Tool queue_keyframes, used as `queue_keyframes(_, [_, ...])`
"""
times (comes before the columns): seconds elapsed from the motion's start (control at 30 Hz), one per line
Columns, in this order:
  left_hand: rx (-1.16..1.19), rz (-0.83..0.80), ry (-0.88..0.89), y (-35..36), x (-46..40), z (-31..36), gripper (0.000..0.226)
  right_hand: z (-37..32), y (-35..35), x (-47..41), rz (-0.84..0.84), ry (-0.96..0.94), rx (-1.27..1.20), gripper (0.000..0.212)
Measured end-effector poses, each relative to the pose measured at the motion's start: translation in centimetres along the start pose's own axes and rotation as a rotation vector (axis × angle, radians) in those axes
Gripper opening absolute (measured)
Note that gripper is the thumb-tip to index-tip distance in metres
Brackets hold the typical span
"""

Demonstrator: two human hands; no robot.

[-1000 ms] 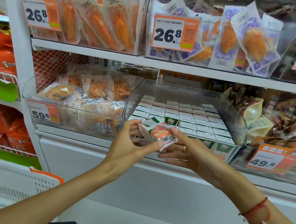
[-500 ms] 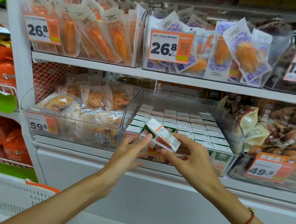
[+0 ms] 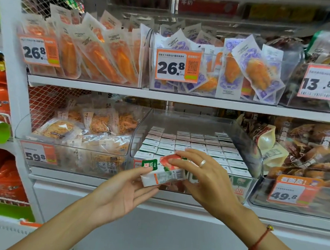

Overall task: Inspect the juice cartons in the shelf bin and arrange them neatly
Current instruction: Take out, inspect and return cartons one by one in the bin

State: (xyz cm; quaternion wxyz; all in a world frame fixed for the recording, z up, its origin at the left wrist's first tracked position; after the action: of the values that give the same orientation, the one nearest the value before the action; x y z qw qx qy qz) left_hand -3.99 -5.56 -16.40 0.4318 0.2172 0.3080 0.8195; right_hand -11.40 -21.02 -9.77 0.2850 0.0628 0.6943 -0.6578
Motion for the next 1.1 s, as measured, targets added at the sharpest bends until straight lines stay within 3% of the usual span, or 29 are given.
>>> queue_keyframes(0.1, [-0.066,0.077,0.057,0.6,-0.9,1.1,0.058,3.0,0.8,0.4,-0.026,0.174,-0.016,0.054])
queue_keyframes(0.23, [-0.26,0.155,0.197,2.0,-3.2,3.8,0.059,7.3,2.9,1.9,-0.198,0.439,-0.017,0.053])
queue_keyframes(0.4, [-0.742,0.22,0.291,3.7,-7.5,6.3,0.046,8.6,4.6,2.5,-0.316,0.473,0.037,0.064])
queue_keyframes(0.7, [-1.302,0.076,0.136,2.2,-10.7,8.6,0.053,8.9,4.3,2.4,-0.321,0.461,0.009,0.062])
queue_keyframes(0.97, [-2.096,-0.152,-0.091,6.3,-12.9,8.9,0.063,8.7,4.2,2.4,-0.322,0.476,-0.024,0.062])
queue_keyframes(1.1, [-2.217,-0.218,-0.209,6.7,-14.4,6.8,0.064,8.7,4.3,2.4,-0.321,0.477,-0.027,0.061])
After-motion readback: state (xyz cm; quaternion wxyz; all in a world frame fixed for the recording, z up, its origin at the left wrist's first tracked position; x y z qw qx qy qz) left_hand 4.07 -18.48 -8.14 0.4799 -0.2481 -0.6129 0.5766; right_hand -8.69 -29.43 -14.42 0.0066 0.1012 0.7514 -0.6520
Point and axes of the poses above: each hand's wrist, its own x-axis away from the middle knuckle, its own y-axis out of the palm, z = x × y, the point moved 6 cm from there along -x, towards the middle knuckle, and after that the axes turned 15 degrees about -z, right-handed, at the moved point
